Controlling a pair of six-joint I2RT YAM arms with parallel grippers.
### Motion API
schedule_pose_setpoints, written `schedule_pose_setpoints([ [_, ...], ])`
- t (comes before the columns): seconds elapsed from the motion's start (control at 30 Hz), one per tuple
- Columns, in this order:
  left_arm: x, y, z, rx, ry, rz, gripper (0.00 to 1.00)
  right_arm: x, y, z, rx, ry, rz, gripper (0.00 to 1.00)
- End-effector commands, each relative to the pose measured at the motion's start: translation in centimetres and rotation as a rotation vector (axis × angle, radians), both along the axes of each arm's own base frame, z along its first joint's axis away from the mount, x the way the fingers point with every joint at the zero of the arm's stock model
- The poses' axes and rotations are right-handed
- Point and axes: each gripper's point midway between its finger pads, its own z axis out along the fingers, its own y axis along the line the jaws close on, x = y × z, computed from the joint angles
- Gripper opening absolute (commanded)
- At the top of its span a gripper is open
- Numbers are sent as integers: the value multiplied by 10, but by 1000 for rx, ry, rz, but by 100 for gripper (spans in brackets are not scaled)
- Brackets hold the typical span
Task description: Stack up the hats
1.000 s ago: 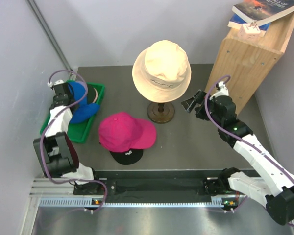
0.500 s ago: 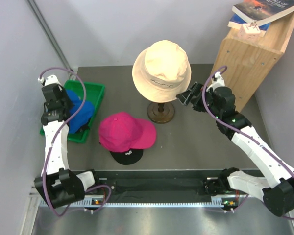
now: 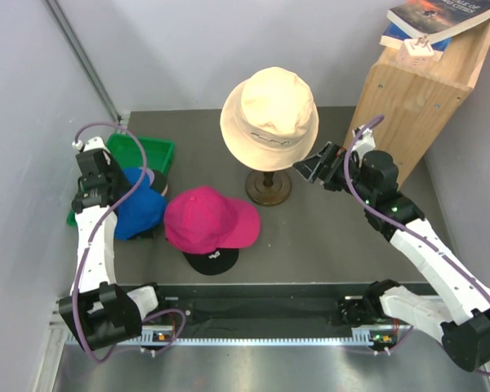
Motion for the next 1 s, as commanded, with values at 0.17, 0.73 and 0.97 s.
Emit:
schedule_pose_setpoints([
  [0.17, 2, 2, 17, -12, -81, 35, 1, -6, -5, 12, 17, -52, 7, 96],
  [0.73, 18, 29, 166, 159, -332, 111, 0, -1, 0, 20, 21, -69, 23, 96],
  [0.97, 27, -65, 241, 67, -617, -400, 0, -6, 4, 45, 32, -113, 63, 96],
])
